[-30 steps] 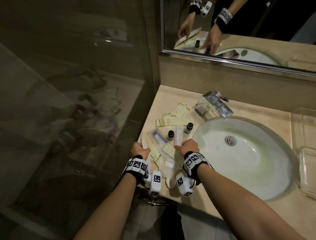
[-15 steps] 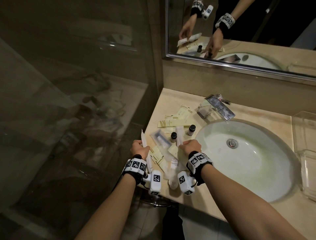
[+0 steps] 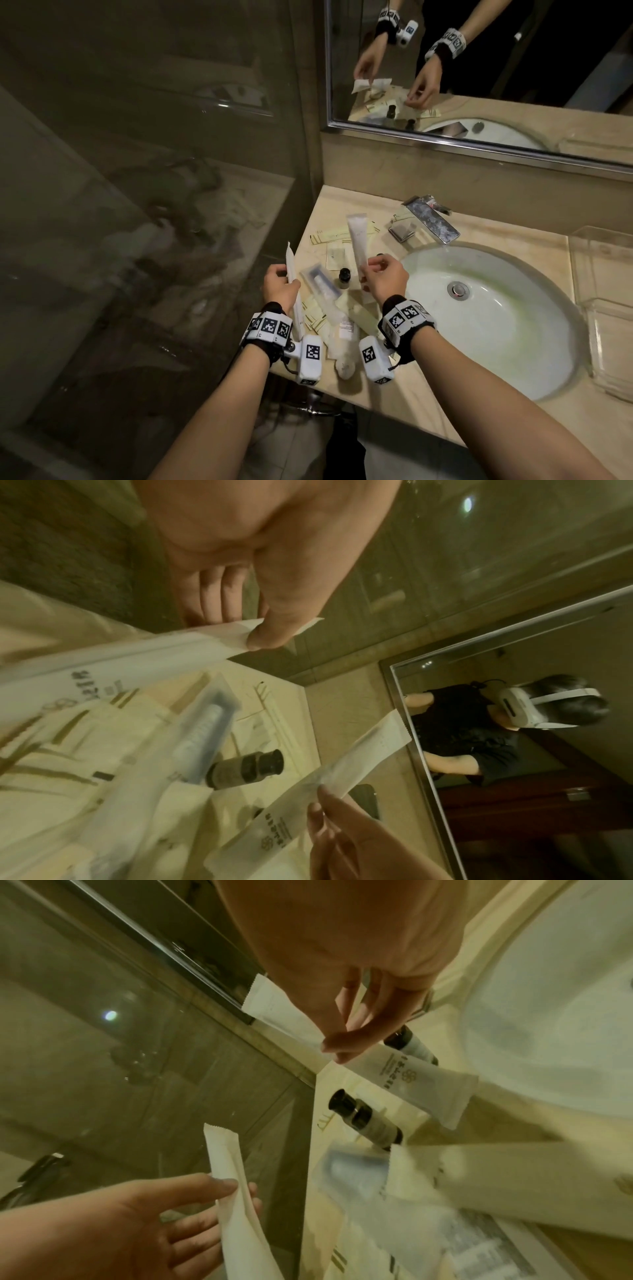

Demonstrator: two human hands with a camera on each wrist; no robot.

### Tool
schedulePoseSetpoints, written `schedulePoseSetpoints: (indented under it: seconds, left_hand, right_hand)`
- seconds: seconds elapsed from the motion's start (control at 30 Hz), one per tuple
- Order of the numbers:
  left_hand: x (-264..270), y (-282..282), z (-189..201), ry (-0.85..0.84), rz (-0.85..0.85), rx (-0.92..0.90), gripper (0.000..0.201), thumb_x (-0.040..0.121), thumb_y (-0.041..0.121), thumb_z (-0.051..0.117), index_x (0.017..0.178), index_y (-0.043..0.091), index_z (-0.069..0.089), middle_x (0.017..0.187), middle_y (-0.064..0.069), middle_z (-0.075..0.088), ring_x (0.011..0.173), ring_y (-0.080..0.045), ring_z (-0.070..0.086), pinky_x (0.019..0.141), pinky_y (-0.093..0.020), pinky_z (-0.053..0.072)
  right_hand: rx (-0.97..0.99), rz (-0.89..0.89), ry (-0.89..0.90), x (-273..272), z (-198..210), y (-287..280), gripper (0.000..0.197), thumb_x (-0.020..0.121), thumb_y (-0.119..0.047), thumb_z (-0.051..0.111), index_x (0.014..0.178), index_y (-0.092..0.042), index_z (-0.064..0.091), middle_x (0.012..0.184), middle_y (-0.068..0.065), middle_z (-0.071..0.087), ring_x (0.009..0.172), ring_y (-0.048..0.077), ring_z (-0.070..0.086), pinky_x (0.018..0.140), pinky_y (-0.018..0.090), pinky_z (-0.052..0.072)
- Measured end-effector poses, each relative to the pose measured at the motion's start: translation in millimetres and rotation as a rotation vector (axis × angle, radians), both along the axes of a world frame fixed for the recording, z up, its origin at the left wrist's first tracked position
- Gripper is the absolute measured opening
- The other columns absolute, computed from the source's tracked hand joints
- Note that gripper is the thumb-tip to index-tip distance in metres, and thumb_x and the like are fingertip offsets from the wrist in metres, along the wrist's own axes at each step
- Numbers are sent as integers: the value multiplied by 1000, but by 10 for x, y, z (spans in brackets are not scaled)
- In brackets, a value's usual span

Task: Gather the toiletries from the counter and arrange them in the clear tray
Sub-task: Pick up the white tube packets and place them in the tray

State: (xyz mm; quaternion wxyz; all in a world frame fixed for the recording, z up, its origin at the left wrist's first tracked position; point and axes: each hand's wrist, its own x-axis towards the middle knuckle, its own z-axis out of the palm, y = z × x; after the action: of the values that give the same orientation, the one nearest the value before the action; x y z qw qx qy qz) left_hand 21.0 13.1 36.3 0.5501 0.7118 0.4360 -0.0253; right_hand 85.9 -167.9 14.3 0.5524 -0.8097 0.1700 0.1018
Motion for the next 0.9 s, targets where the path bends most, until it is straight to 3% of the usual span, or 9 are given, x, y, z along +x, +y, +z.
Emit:
schedulePoseSetpoints:
  seconds: [0.1,0.23,0.33,0.4,0.5,0.63,0.73,0.83,0.9]
  left_hand:
    - [57,-24,191,-85,-8,-15,39,85,3,64,121,10,52,111,-15,64,95,-26,64,83,-37,53]
    - [189,-120,457,-213,-7,-105,39,83,9,71,118,6,52,107,-11,66,94,-21,63,81,-31,49]
    - [292,-257,643,-301,-37,-253,13,92,7,60,104,3,60,105,-14,71,97,-25,69,93,-39,54]
    - [329,-386,759,-339,-56,-391,14,97,9,50,103,4,61,103,-14,71,100,-32,69,94,-50,53]
    - [372,-623,863,-359,-91,-587,16,100,10,43,111,3,54,103,-17,67,93,-39,68,89,-55,53]
    - [381,-1033,947,-275,-159,-705,18,101,14,43,111,1,52,105,-20,65,89,-35,67,78,-46,59]
    - [340,-1398,944,-216,-235,-716,17,98,13,49,102,-2,55,94,-20,67,85,-32,66,76,-40,59]
    - [274,-1788,901,-185,-288,-679,31,98,9,48,123,-9,49,109,-26,66,91,-34,69,80,-41,60]
    - [214,-2067,891,-182,-304,-661,35,99,8,46,128,-11,45,111,-27,65,93,-36,69,80,-43,59]
  right_hand:
    - [43,16,-105,62,210,-54,9,83,-13,73,83,-13,65,75,1,66,66,25,68,63,38,61]
    - [79,95,-227,151,569,-180,14,84,-25,74,91,-14,69,86,-2,69,83,15,66,77,29,55]
    - [199,86,-260,157,850,-314,12,87,-25,71,94,-15,67,83,-3,69,79,8,65,75,21,52]
    - [334,52,-238,149,977,-424,12,91,-20,66,99,-11,62,77,-1,67,70,5,62,72,21,50]
    - [474,19,-129,112,1108,-608,22,97,-18,56,113,-3,56,89,11,68,76,19,64,72,30,56]
    - [587,39,52,-30,1240,-974,25,103,-21,44,99,-2,60,80,7,64,64,18,59,64,27,53]
    - [557,72,78,-177,1281,-1369,21,97,-29,58,95,-8,63,76,4,59,63,15,55,64,26,48]
    - [567,95,98,-338,1302,-1790,9,96,-12,58,98,-3,61,76,7,55,61,15,54,56,20,51]
    - [665,80,143,-465,1334,-2074,15,99,-9,50,107,1,58,83,9,59,66,17,58,58,22,53]
